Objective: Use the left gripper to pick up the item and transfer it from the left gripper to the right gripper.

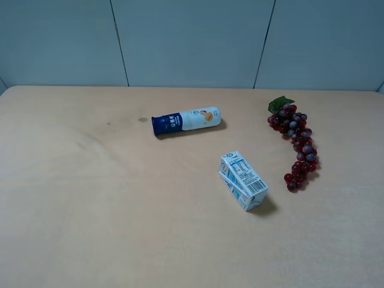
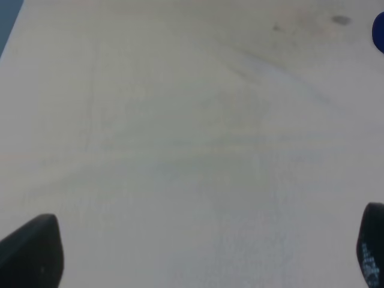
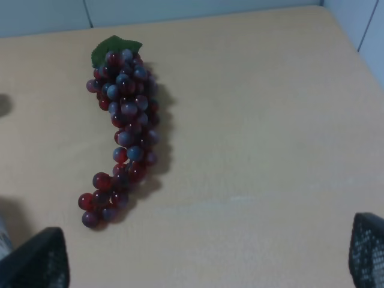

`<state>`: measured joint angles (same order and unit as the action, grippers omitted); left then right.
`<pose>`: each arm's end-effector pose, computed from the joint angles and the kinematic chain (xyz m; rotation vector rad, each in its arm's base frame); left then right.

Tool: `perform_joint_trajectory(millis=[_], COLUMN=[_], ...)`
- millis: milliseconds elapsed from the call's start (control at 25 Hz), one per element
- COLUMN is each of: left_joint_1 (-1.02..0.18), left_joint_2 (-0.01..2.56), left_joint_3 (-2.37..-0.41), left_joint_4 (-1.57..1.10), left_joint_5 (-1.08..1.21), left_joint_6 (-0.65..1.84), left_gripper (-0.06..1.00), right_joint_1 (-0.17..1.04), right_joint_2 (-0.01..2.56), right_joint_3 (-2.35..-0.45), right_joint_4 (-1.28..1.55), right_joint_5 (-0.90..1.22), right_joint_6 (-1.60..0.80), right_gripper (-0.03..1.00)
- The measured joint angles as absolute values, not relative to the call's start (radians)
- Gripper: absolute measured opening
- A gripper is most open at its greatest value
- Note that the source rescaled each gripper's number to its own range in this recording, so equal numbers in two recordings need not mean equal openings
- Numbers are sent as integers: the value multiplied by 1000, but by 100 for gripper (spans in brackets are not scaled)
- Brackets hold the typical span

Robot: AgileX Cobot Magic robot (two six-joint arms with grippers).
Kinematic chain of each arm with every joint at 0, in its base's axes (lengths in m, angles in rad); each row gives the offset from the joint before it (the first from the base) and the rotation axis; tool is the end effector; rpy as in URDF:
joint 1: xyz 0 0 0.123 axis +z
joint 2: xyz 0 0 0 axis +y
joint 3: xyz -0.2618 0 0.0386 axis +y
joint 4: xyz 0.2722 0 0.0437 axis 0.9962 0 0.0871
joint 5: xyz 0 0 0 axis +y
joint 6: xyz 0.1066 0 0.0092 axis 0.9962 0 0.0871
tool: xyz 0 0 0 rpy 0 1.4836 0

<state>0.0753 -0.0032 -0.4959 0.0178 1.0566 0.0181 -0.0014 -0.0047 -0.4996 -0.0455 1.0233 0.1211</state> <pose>0.0512 0.0055 0.2808 -0.0592 2.0410 0.0798 0.0523 -0.0042 0.2853 0.1237 1.9980 0.0227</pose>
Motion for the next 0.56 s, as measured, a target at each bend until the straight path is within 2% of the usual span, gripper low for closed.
perform_joint_trajectory(millis=[560], left_joint_1=[75], left_joint_2=[-3], left_joint_3=[-496], left_joint_4=[19], left_joint_5=[1057], left_joint_6=[18], left_gripper=[97], right_joint_1=[-1], right_joint_2=[-5], right_joint_3=[-500], right_joint_4=[-46], right_joint_5=[1023], right_joint_6=[121], right_gripper=[100])
